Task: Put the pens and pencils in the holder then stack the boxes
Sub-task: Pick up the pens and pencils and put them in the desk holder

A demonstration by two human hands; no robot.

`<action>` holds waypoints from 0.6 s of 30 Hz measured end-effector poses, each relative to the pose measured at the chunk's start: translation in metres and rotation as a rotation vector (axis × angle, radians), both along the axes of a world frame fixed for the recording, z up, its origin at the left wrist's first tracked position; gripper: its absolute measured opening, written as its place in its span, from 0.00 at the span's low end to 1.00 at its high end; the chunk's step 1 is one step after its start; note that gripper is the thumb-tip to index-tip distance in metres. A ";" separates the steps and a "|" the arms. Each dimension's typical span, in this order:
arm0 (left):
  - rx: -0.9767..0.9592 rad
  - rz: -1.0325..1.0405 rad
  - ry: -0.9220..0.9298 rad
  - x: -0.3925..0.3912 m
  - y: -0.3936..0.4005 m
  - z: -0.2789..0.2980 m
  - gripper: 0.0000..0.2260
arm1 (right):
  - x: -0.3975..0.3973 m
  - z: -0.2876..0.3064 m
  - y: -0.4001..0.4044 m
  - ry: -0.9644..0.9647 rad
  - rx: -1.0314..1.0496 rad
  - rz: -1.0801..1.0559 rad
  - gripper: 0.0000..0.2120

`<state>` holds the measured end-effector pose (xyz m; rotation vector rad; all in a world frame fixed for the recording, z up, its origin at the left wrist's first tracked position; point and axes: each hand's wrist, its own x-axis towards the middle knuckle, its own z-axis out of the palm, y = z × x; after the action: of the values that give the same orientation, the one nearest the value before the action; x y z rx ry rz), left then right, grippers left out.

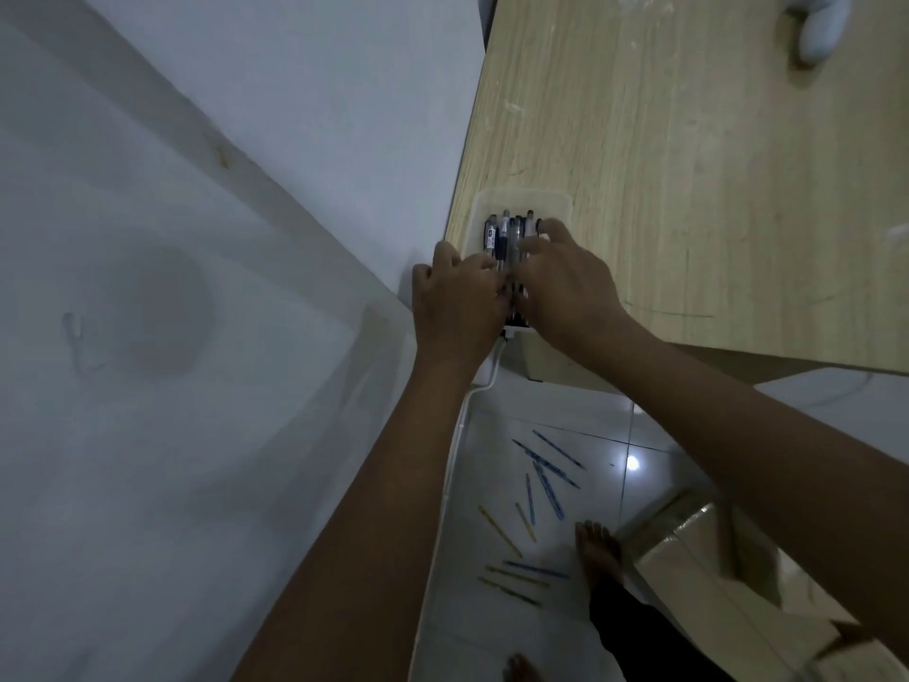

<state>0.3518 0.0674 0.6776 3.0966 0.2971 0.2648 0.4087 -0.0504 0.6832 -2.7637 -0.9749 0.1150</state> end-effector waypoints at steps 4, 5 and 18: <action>-0.049 0.081 0.131 0.002 0.004 0.002 0.10 | 0.004 -0.010 -0.007 0.111 -0.135 0.063 0.18; -0.064 0.092 0.163 0.004 0.003 0.005 0.09 | 0.006 -0.012 -0.007 0.122 -0.155 0.062 0.19; -0.116 0.101 0.379 -0.006 -0.019 0.023 0.17 | 0.001 -0.014 -0.011 0.023 -0.230 0.200 0.18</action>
<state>0.3457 0.0486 0.7010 3.0002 0.4576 -0.3320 0.4096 -0.0618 0.6690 -2.8503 -1.3059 0.3077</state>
